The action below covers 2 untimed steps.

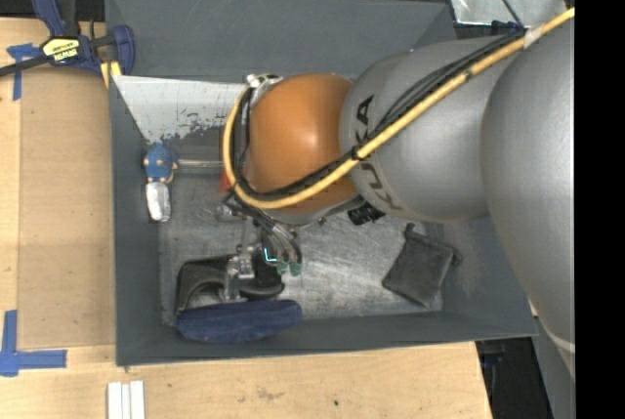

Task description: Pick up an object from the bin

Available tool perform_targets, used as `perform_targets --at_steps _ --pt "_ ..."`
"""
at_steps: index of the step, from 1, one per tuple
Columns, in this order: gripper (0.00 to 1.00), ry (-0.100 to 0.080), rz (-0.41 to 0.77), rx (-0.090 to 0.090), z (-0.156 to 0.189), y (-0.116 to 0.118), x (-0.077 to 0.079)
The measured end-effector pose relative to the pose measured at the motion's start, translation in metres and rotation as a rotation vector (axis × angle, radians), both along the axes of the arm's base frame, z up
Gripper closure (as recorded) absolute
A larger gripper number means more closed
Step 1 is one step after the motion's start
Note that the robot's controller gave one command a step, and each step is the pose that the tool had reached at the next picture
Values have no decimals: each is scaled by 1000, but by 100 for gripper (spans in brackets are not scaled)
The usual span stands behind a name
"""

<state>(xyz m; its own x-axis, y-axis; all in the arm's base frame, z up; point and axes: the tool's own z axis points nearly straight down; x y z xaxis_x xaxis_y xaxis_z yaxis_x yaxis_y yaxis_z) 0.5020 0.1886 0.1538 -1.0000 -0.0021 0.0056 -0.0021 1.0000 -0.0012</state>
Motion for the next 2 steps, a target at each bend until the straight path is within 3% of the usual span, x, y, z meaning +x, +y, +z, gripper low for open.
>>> perform_targets --at_steps 1,2 --pt "0 -22 197 8 -52 -12 -1" --pt "100 -3 198 4 -54 -13 -5"
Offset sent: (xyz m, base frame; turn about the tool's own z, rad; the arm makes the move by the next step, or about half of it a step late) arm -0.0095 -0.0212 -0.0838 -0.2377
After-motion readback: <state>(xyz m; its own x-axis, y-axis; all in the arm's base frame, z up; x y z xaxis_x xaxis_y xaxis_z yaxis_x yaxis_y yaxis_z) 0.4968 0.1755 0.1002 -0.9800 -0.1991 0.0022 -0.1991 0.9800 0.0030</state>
